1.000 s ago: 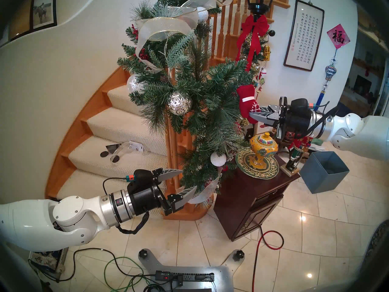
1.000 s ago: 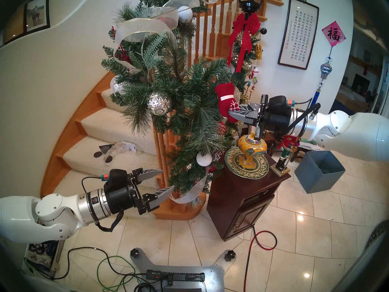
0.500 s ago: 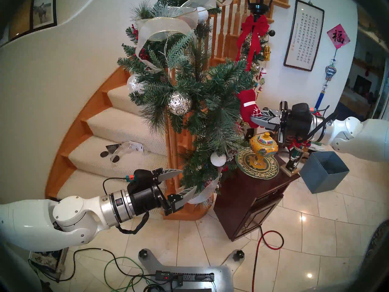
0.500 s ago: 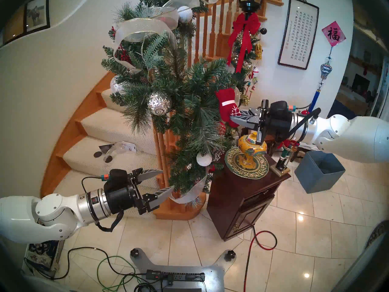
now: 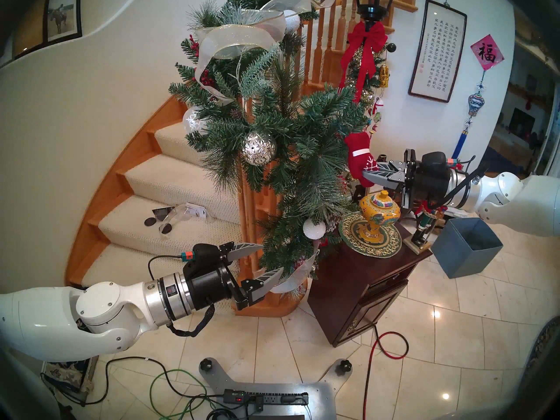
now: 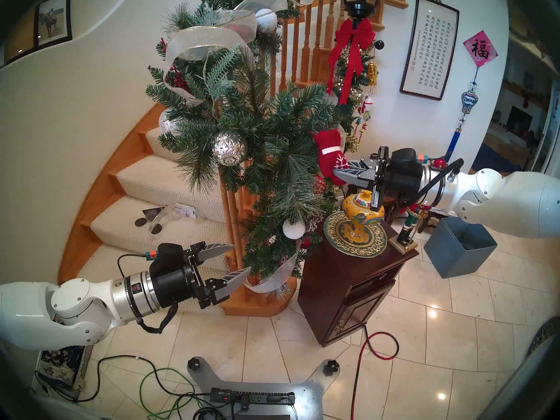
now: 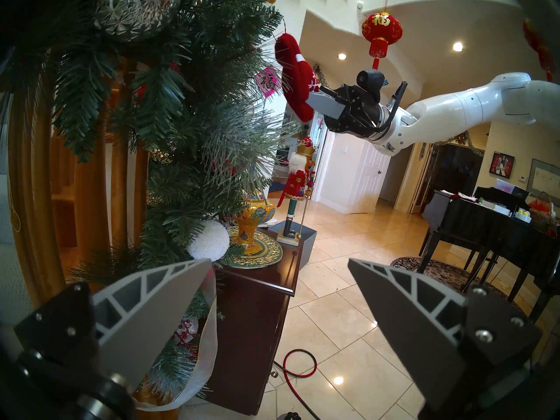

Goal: Hang the ornament onto the Christmas-tree-style decoration

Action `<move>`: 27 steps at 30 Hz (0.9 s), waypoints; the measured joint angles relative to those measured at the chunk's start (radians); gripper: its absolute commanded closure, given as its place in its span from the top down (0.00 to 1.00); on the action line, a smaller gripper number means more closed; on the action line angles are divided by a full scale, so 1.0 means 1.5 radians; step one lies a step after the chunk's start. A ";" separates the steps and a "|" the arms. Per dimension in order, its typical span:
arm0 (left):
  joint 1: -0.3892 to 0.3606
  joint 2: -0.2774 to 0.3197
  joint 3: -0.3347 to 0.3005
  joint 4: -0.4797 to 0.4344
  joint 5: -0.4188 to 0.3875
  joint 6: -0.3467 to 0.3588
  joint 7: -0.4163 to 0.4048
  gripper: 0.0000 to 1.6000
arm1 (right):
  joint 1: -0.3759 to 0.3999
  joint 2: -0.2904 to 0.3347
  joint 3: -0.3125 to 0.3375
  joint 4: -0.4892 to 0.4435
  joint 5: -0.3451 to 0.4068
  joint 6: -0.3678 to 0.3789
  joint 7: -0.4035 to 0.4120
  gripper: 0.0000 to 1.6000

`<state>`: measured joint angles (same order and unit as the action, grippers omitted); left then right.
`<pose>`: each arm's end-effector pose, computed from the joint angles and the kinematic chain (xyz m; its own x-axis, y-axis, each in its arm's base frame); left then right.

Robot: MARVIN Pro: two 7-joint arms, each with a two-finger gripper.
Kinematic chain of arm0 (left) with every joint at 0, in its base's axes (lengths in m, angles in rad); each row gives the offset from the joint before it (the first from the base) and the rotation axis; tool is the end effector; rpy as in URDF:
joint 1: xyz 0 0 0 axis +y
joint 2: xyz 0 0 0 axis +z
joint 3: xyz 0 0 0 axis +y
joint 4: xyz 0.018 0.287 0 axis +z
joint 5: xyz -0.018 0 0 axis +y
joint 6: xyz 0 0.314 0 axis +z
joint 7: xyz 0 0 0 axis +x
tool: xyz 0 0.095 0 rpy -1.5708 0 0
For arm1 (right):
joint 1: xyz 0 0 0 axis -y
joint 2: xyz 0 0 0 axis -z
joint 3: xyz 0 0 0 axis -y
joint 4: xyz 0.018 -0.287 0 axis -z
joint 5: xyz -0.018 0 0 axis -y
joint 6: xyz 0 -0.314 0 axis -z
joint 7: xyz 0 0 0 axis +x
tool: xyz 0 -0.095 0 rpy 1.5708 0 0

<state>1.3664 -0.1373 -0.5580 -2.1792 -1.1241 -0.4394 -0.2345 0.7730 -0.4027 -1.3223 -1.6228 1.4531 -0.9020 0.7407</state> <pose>0.2498 0.0070 -0.2267 0.1945 0.0487 0.9797 -0.8321 -0.5207 0.1910 0.3949 -0.1453 -0.1026 -0.3820 0.1874 0.9049 0.8473 -0.3199 0.4240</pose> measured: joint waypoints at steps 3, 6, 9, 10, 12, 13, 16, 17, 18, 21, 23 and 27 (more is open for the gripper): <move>0.000 0.000 0.000 0.000 0.000 0.000 0.000 1.00 | -0.010 -0.005 0.000 0.001 0.003 0.000 0.002 0.00; 0.000 0.000 0.000 0.000 0.000 0.000 0.000 1.00 | -0.018 -0.010 0.001 0.001 0.005 -0.001 0.003 0.00; 0.000 0.000 0.000 0.000 0.000 0.000 0.000 1.00 | -0.024 -0.015 0.002 0.002 0.007 -0.001 0.004 0.42; 0.000 0.000 0.000 0.000 0.000 0.000 0.000 1.00 | -0.026 -0.016 0.002 0.002 0.008 -0.002 0.004 0.61; 0.000 0.000 0.000 0.000 0.000 0.000 0.000 1.00 | -0.030 -0.018 0.003 0.002 0.009 -0.002 0.005 1.00; 0.000 0.000 0.000 0.000 0.000 0.000 0.000 1.00 | -0.031 -0.019 0.003 0.003 0.009 -0.003 0.005 1.00; 0.000 0.000 0.000 0.000 0.000 0.000 0.000 1.00 | -0.034 -0.021 0.003 0.003 0.010 -0.004 0.006 1.00; 0.000 0.000 0.000 0.000 0.000 0.000 0.000 1.00 | -0.035 -0.021 0.003 0.003 0.010 -0.005 0.007 1.00; 0.000 0.000 0.000 0.000 0.000 0.000 0.000 1.00 | -0.035 -0.021 0.003 0.003 0.010 -0.005 0.007 1.00; 0.000 0.000 0.000 0.000 0.000 0.000 0.000 1.00 | -0.034 -0.021 0.003 0.003 0.010 -0.006 0.008 1.00; 0.000 0.000 0.000 0.000 0.000 0.000 0.000 1.00 | -0.033 -0.020 0.002 0.003 0.010 -0.006 0.008 1.00; 0.000 0.000 0.000 0.000 0.000 0.000 0.000 1.00 | -0.029 -0.015 -0.002 0.003 0.010 -0.006 0.008 1.00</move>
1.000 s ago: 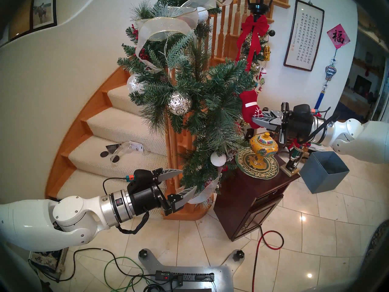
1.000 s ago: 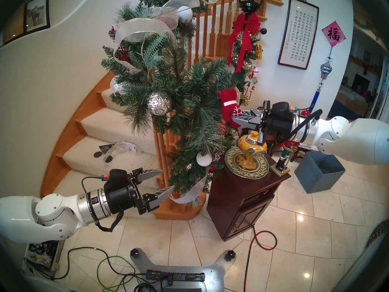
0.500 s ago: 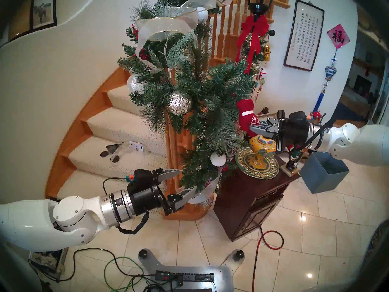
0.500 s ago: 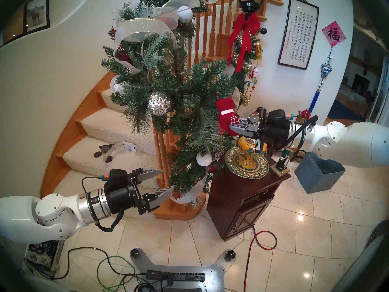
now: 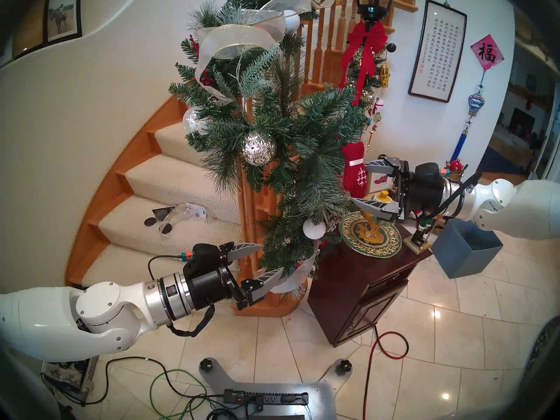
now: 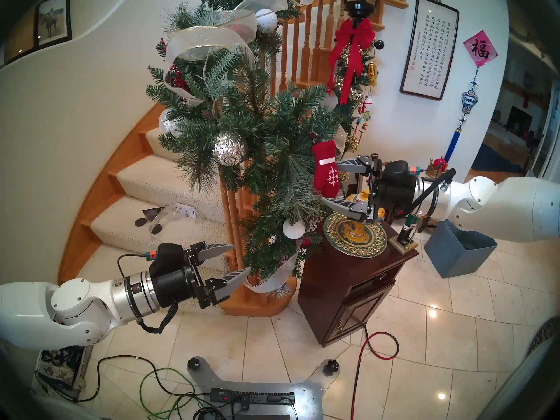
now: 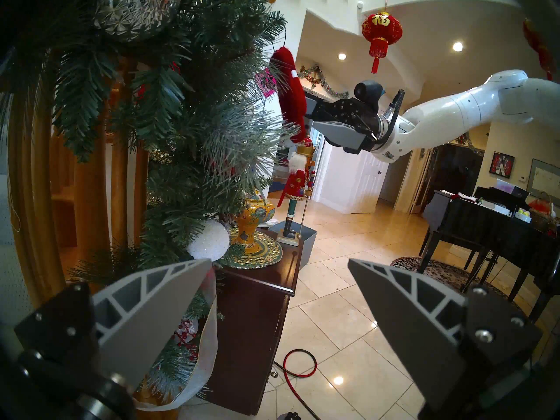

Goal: Hang the ornament onto the Christmas-tree-style decoration

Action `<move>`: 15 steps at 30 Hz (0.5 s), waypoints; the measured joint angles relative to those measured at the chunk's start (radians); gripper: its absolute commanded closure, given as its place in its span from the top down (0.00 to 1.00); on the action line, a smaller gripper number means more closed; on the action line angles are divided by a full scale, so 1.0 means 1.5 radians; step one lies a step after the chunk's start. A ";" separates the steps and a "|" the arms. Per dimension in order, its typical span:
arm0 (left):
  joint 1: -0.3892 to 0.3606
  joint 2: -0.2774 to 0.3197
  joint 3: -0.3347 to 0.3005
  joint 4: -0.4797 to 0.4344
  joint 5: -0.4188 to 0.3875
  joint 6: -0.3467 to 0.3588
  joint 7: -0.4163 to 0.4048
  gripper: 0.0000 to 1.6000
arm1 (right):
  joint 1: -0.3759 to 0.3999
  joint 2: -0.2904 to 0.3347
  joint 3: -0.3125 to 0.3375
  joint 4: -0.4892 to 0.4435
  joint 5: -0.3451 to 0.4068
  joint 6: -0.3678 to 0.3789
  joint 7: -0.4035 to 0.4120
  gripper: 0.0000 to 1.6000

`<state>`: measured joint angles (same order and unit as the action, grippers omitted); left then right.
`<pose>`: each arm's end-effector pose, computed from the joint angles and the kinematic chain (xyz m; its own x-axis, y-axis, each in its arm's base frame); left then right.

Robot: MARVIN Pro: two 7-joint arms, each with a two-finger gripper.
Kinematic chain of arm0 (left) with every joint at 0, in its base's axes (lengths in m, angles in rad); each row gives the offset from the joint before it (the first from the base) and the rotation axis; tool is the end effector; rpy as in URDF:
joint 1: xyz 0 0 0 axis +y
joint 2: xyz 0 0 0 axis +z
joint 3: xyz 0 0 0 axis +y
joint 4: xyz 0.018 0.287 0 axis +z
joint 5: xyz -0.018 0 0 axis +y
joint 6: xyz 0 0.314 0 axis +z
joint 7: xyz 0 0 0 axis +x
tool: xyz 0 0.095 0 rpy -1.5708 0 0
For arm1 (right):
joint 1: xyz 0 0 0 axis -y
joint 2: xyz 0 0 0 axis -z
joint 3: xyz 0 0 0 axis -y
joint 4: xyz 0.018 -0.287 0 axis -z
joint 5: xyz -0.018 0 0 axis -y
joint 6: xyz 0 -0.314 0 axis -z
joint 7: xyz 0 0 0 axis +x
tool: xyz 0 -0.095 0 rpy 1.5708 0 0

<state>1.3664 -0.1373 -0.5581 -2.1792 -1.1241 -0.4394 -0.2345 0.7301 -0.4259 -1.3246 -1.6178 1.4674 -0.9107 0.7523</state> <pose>0.2498 0.0070 -0.2267 0.1944 0.0487 0.9797 -0.8321 -0.5208 0.1909 0.3927 -0.1420 -0.1166 -0.3491 0.1884 0.9180 0.8690 -0.3014 0.3923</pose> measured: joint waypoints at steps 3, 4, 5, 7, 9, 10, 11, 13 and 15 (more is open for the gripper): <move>0.000 0.000 0.000 0.000 0.000 0.000 0.000 1.00 | 0.009 0.009 -0.011 0.000 -0.006 0.001 -0.003 1.00; 0.000 0.000 0.000 0.000 0.000 0.000 0.000 1.00 | 0.013 0.012 -0.017 -0.001 -0.009 0.002 -0.003 1.00; 0.000 0.000 0.000 0.000 0.000 0.000 0.000 1.00 | 0.015 0.014 -0.021 -0.001 -0.012 0.003 -0.004 1.00; 0.000 0.000 0.000 0.000 0.000 0.000 0.000 1.00 | 0.023 0.021 -0.032 -0.003 -0.019 0.008 -0.006 1.00; 0.000 0.000 0.000 0.000 0.000 0.000 0.000 1.00 | 0.034 0.030 -0.046 -0.006 -0.027 0.015 -0.011 1.00; 0.000 0.000 0.000 0.000 0.000 0.000 0.000 1.00 | 0.039 0.034 -0.053 -0.008 -0.032 0.017 -0.013 1.00; 0.000 0.000 0.000 0.000 0.000 0.000 0.000 1.00 | 0.045 0.039 -0.061 -0.010 -0.037 0.020 -0.015 1.00; 0.000 0.000 0.000 0.000 0.000 0.000 0.000 1.00 | 0.054 0.049 -0.073 -0.013 -0.048 0.024 -0.019 1.00; 0.000 0.000 0.000 0.000 0.000 0.000 0.000 1.00 | 0.067 0.062 -0.089 -0.016 -0.058 0.027 -0.023 1.00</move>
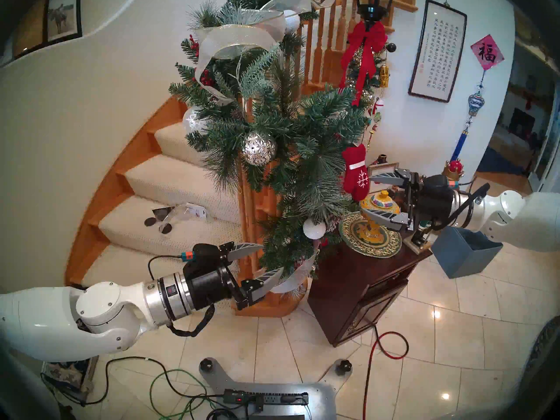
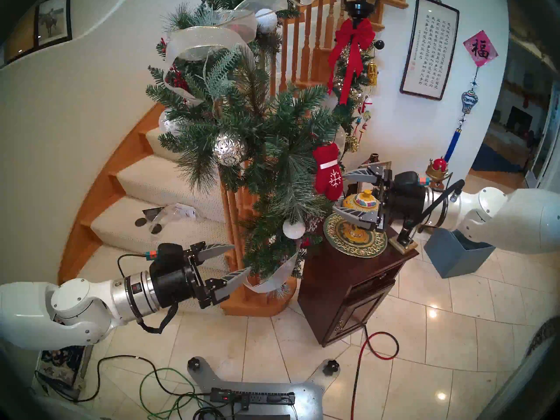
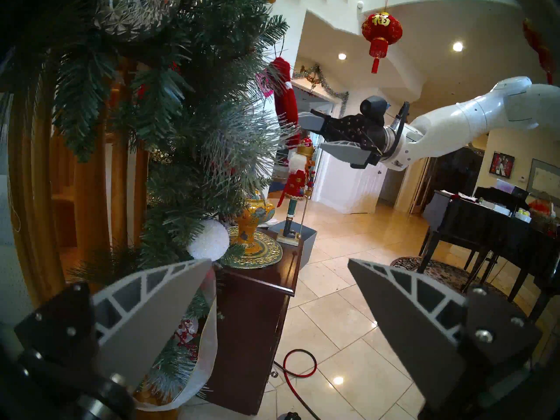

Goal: Hang the ornament onto the Christmas-tree-style decoration

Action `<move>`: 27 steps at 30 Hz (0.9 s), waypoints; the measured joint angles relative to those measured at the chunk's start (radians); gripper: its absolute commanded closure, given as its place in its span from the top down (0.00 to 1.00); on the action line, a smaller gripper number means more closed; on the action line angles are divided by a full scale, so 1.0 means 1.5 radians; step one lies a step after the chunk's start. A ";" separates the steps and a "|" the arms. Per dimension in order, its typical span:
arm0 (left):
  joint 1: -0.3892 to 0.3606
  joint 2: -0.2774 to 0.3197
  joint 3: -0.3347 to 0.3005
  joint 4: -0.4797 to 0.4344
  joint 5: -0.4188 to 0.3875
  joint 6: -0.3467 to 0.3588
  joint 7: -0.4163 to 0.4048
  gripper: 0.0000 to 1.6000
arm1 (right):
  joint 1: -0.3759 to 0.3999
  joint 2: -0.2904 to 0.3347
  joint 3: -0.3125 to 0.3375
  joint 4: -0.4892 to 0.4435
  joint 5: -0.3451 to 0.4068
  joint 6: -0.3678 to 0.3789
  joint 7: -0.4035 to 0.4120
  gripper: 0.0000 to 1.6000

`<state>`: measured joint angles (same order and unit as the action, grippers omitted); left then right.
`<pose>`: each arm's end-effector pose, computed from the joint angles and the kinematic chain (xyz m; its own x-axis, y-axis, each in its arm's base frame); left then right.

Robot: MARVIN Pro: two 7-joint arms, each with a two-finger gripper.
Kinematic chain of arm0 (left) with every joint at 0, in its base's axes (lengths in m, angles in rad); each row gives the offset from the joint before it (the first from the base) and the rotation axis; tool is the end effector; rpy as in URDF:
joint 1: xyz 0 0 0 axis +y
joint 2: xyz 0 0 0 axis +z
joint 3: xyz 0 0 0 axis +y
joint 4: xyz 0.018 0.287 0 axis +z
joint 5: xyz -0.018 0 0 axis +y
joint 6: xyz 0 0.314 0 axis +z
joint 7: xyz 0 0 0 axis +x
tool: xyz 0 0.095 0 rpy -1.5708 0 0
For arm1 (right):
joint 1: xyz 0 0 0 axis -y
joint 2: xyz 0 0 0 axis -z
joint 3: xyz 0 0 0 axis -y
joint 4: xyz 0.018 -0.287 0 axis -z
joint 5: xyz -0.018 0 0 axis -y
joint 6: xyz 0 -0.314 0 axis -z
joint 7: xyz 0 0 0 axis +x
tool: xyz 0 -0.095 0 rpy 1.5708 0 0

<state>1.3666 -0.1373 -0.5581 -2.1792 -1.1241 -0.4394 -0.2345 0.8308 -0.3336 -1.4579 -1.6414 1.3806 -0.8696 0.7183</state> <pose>0.2498 0.0070 -0.2267 0.1945 0.0487 0.9797 -0.8320 -0.5208 0.1911 0.3698 -0.1691 -0.1384 -0.2875 0.2417 0.9268 0.8628 -0.3547 0.3602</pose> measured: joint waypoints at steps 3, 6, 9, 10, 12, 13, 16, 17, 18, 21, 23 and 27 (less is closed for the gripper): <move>0.000 0.000 0.000 0.000 0.000 0.000 0.000 1.00 | 0.016 0.017 -0.018 -0.001 -0.011 0.004 -0.004 1.00; 0.000 0.000 0.000 0.000 0.000 0.000 0.000 1.00 | 0.035 0.033 -0.038 -0.002 -0.022 0.008 -0.007 1.00; 0.000 0.000 0.000 0.000 0.000 0.000 0.000 1.00 | 0.056 0.049 -0.060 -0.002 -0.032 0.011 -0.010 1.00; 0.000 0.000 0.000 0.000 0.000 0.000 0.000 1.00 | 0.060 0.052 -0.064 -0.002 -0.034 0.012 -0.010 1.00; 0.000 0.000 0.000 0.000 0.000 0.000 0.000 1.00 | 0.074 0.061 -0.079 -0.002 -0.039 0.012 -0.010 1.00; 0.000 0.000 0.000 0.000 0.000 0.000 0.000 1.00 | 0.078 0.063 -0.083 -0.002 -0.041 0.012 -0.010 1.00; 0.000 0.000 0.000 0.000 0.000 0.000 0.000 1.00 | 0.098 0.075 -0.108 -0.001 -0.045 0.009 -0.007 1.00; 0.000 0.000 0.000 0.000 0.000 0.000 0.000 1.00 | 0.103 0.077 -0.113 0.000 -0.045 0.008 -0.005 1.00; 0.000 0.000 0.000 0.000 0.000 0.000 0.000 1.00 | 0.111 0.081 -0.124 0.001 -0.045 0.005 -0.001 1.00; 0.000 0.000 0.000 0.000 0.000 0.000 0.000 1.00 | 0.129 0.090 -0.150 0.008 -0.042 -0.004 0.010 1.00; 0.000 0.000 0.000 0.000 0.000 0.000 0.000 1.00 | 0.145 0.096 -0.173 0.016 -0.033 -0.016 0.020 1.00; 0.000 0.000 0.000 0.000 0.000 0.000 0.000 1.00 | 0.171 0.101 -0.216 0.031 -0.015 -0.038 0.035 1.00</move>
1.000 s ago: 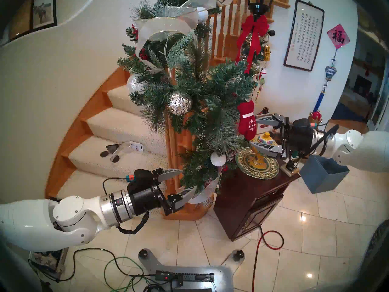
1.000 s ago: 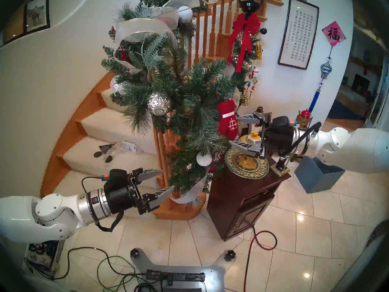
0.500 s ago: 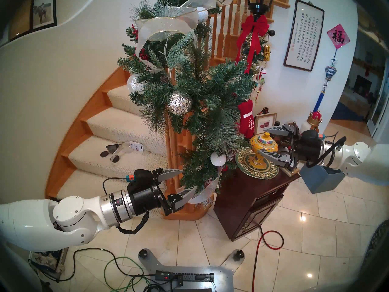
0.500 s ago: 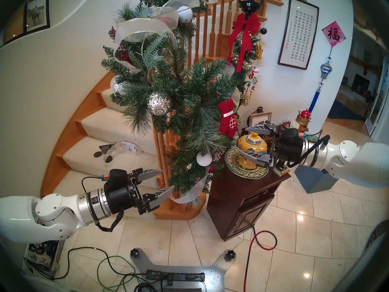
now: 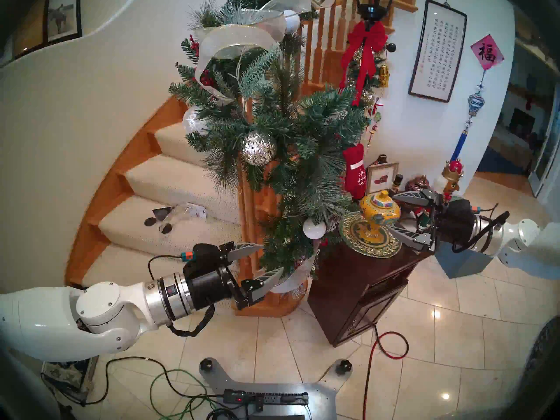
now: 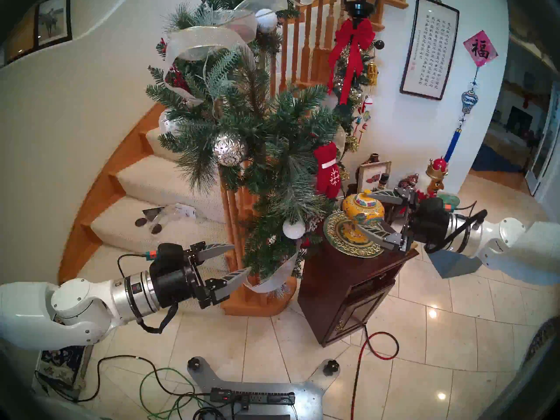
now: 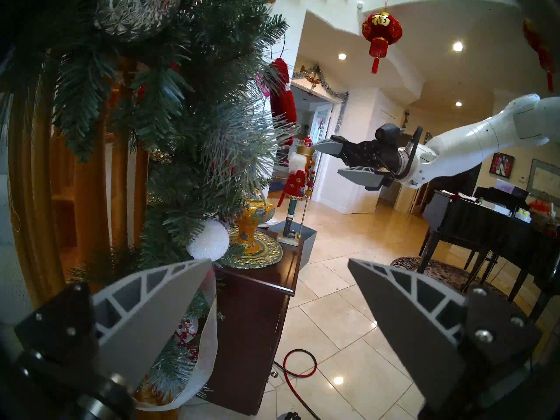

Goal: Hang the ornament onto the Christmas-tree-style decoration

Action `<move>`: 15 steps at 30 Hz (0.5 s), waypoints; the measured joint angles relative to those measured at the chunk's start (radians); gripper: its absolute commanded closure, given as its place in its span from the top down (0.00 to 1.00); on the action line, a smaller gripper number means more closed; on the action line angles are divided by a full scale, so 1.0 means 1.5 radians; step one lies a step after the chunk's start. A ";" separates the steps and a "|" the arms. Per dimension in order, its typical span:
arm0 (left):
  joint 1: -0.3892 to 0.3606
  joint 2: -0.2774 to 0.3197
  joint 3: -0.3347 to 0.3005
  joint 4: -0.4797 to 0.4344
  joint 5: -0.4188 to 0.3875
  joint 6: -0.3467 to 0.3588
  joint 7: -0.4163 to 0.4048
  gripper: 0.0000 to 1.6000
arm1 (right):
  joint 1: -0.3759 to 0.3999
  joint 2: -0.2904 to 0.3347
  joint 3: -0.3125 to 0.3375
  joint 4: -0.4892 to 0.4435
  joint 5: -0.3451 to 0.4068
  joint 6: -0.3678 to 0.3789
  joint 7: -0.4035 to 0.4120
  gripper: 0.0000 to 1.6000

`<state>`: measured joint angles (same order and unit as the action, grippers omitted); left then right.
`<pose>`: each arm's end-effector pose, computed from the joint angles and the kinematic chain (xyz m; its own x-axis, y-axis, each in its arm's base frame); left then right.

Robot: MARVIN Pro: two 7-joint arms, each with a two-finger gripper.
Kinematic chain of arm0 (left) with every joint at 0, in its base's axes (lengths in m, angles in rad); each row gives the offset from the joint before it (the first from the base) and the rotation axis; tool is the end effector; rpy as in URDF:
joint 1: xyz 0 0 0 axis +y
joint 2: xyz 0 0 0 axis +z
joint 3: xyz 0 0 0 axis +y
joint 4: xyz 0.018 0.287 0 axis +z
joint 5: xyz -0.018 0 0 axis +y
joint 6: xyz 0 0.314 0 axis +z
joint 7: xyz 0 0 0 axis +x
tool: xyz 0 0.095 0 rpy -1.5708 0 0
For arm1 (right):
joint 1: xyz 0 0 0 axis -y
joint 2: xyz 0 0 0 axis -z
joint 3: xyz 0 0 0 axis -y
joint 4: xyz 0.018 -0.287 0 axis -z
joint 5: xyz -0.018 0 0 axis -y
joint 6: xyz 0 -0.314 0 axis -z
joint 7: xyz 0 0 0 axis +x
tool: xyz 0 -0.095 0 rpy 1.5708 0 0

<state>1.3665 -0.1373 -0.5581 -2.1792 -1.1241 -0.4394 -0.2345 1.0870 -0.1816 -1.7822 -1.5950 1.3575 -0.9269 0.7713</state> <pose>0.2498 0.0070 -0.2267 0.1945 0.0487 0.9797 -0.8321 -0.5208 0.1910 0.3291 -0.2237 -0.1720 -0.2553 0.2399 0.9366 0.8219 -0.4564 0.3409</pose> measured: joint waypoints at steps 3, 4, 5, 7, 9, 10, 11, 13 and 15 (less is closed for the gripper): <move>0.000 0.000 0.000 0.000 0.000 0.000 0.000 1.00 | 0.022 0.001 -0.040 0.012 0.019 -0.010 0.014 1.00; 0.000 0.000 0.000 0.000 0.000 0.000 0.000 1.00 | 0.026 0.001 -0.046 0.013 0.022 -0.011 0.016 1.00; 0.000 0.000 0.000 0.000 0.000 0.000 0.000 1.00 | 0.029 0.001 -0.053 0.015 0.026 -0.012 0.018 1.00; 0.000 0.000 0.000 0.000 0.000 0.000 0.000 1.00 | 0.039 0.000 -0.074 0.019 0.037 -0.014 0.026 1.00; 0.000 0.000 0.000 0.000 0.000 0.000 0.000 1.00 | 0.050 -0.002 -0.098 0.023 0.051 -0.016 0.036 1.00; 0.000 0.000 0.000 0.000 0.000 0.000 0.000 1.00 | 0.055 -0.003 -0.110 0.025 0.058 -0.017 0.041 1.00; 0.000 0.000 0.000 0.000 0.000 0.000 0.000 1.00 | 0.059 -0.005 -0.121 0.027 0.065 -0.017 0.046 1.00; 0.000 0.000 0.000 0.000 0.000 0.000 0.000 1.00 | 0.068 -0.008 -0.144 0.030 0.078 -0.018 0.054 1.00; 0.000 0.000 0.000 0.000 0.000 0.000 0.000 1.00 | 0.079 -0.013 -0.172 0.033 0.095 -0.019 0.063 1.00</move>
<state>1.3665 -0.1373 -0.5581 -2.1791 -1.1241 -0.4393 -0.2347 1.2052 -0.2018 -2.0395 -1.5460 1.5001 -0.9551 0.8657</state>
